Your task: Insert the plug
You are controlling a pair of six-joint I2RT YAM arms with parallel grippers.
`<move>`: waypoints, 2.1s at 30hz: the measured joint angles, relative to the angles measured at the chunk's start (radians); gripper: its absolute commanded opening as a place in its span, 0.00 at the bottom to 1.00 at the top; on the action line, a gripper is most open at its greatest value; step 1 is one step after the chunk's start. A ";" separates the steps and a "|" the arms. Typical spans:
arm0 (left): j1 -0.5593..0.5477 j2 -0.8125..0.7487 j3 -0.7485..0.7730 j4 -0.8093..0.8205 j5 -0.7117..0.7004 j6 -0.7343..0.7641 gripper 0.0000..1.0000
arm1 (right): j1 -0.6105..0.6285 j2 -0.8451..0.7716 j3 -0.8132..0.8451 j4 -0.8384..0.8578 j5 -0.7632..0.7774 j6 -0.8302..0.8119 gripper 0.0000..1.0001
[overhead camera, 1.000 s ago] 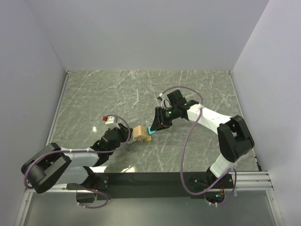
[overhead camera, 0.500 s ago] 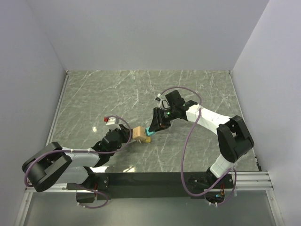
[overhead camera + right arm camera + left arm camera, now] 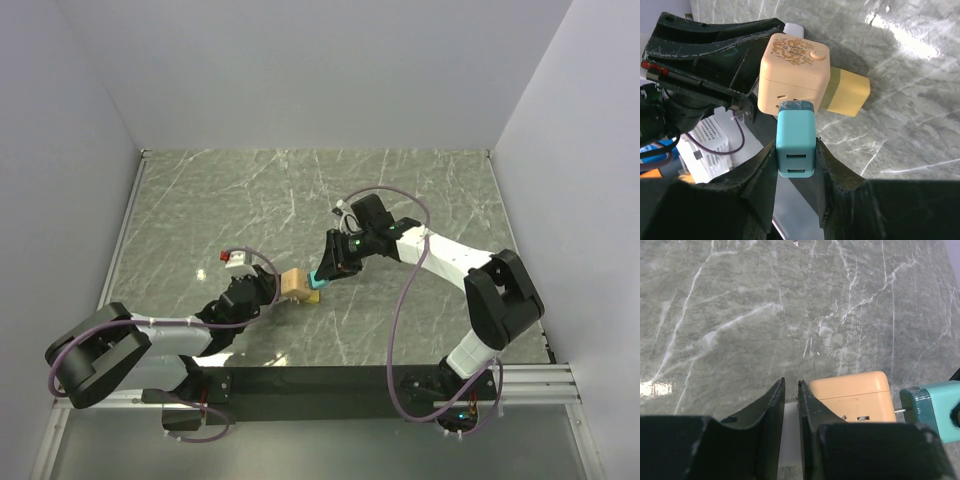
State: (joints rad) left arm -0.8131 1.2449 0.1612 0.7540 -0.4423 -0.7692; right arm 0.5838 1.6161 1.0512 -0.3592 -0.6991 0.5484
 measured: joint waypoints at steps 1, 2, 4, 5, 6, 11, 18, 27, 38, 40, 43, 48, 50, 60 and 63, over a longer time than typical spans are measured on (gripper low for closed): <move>-0.004 -0.002 0.000 -0.002 -0.003 -0.001 0.22 | 0.002 -0.006 -0.007 0.006 0.005 0.009 0.00; -0.007 -0.005 0.000 -0.005 -0.007 -0.003 0.22 | 0.004 -0.013 -0.014 0.010 0.011 0.019 0.00; -0.014 -0.009 0.000 -0.011 -0.016 -0.003 0.22 | 0.013 -0.026 -0.027 0.020 0.027 0.040 0.00; -0.016 -0.011 0.000 -0.014 -0.021 -0.003 0.22 | 0.018 -0.031 -0.032 0.025 0.034 0.049 0.00; -0.019 -0.013 0.000 -0.017 -0.026 -0.003 0.22 | 0.023 -0.034 -0.036 0.032 0.038 0.059 0.00; -0.026 -0.013 0.000 -0.018 -0.052 -0.003 0.22 | 0.029 -0.037 -0.046 0.055 0.049 0.090 0.00; -0.039 -0.013 0.000 -0.021 -0.080 -0.003 0.21 | 0.029 -0.038 -0.056 0.083 0.060 0.121 0.00; -0.058 -0.019 -0.002 -0.026 -0.107 -0.003 0.21 | 0.034 -0.038 -0.085 0.137 0.071 0.165 0.00; -0.077 -0.020 -0.005 -0.025 -0.143 -0.003 0.20 | 0.040 -0.039 -0.097 0.165 0.076 0.184 0.00; -0.082 -0.020 -0.005 -0.026 -0.152 -0.003 0.20 | 0.044 -0.039 -0.098 0.168 0.080 0.187 0.00; -0.088 -0.020 -0.006 -0.026 -0.166 -0.003 0.20 | 0.049 -0.039 -0.099 0.173 0.087 0.191 0.00; -0.097 -0.019 -0.006 -0.030 -0.185 -0.003 0.19 | 0.053 -0.039 -0.108 0.192 0.089 0.199 0.00; -0.100 -0.019 -0.007 -0.031 -0.192 -0.003 0.19 | 0.055 -0.039 -0.113 0.203 0.090 0.206 0.00; -0.109 -0.002 -0.008 -0.015 -0.219 -0.002 0.18 | 0.061 -0.039 -0.121 0.231 0.107 0.215 0.00; -0.111 0.004 -0.008 -0.008 -0.226 -0.001 0.18 | 0.063 -0.033 -0.111 0.220 0.109 0.206 0.00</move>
State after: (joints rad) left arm -0.9241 1.2488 0.1535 0.7456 -0.6682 -0.7700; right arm 0.6464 1.5833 0.9398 -0.1387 -0.5900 0.7544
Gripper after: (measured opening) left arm 0.181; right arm 0.383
